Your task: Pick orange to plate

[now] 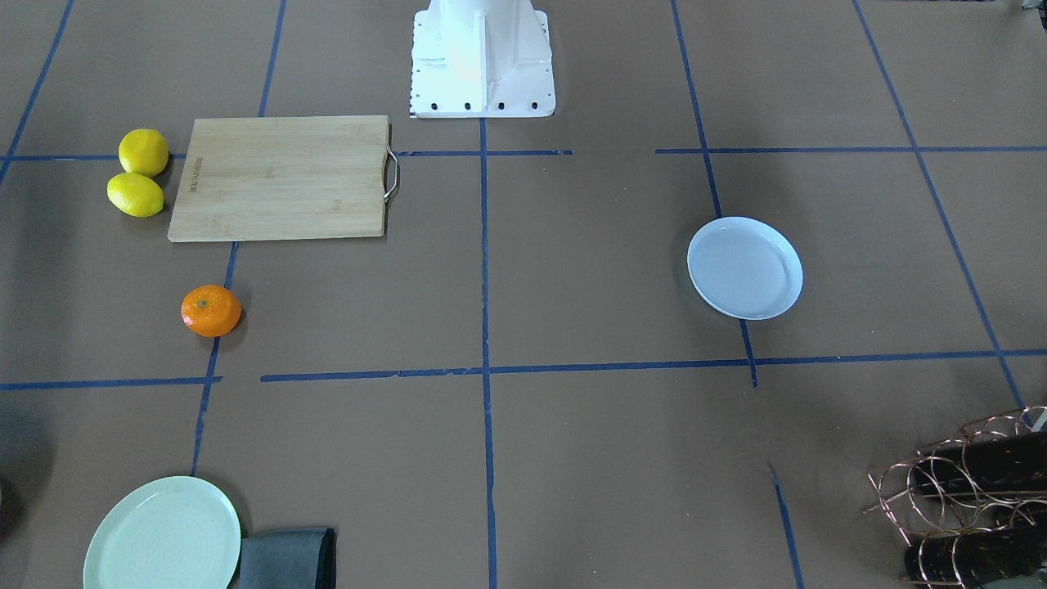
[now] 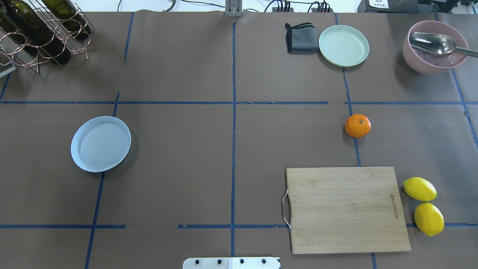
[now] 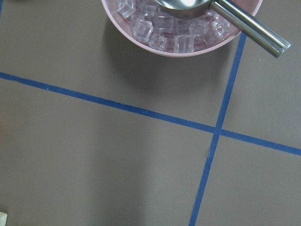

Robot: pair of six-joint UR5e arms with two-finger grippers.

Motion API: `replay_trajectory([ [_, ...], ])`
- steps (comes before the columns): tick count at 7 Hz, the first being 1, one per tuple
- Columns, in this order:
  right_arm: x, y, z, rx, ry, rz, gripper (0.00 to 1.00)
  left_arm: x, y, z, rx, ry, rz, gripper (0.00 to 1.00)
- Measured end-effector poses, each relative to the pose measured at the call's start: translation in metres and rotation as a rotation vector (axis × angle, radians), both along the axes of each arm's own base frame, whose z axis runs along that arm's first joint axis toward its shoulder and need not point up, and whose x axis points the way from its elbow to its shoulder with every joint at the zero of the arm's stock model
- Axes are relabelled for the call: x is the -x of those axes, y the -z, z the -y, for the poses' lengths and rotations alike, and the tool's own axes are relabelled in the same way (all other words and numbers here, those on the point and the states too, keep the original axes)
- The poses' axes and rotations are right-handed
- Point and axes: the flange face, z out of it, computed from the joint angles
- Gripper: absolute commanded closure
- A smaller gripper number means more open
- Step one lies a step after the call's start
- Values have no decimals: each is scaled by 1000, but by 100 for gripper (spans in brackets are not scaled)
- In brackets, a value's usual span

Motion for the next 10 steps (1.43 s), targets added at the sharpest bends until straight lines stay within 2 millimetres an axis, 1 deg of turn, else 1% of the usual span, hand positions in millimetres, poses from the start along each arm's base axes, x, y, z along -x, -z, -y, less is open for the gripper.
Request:
replay_trajectory([
  [5, 0, 3, 2, -4, -4, 3, 0, -1, 14, 1, -43, 4, 1, 0],
  [6, 0, 3, 2, -4, -7, 3, 0, -2, 15, 2, -75, 3, -4, 0],
  [7, 0, 3, 2, -1, -12, 3, 0, -8, 18, 4, -122, -5, -12, 0],
  [8, 0, 4, 2, 3, -16, 5, 0, -31, 22, 6, -144, -21, -38, 0],
  [9, 1, 5, 1, 1, -17, 9, 0, -75, 29, 7, -105, -30, -77, 0],
  [10, 1, 9, 1, -7, -17, 12, 0, -132, 40, 5, -38, -20, -115, 2],
])
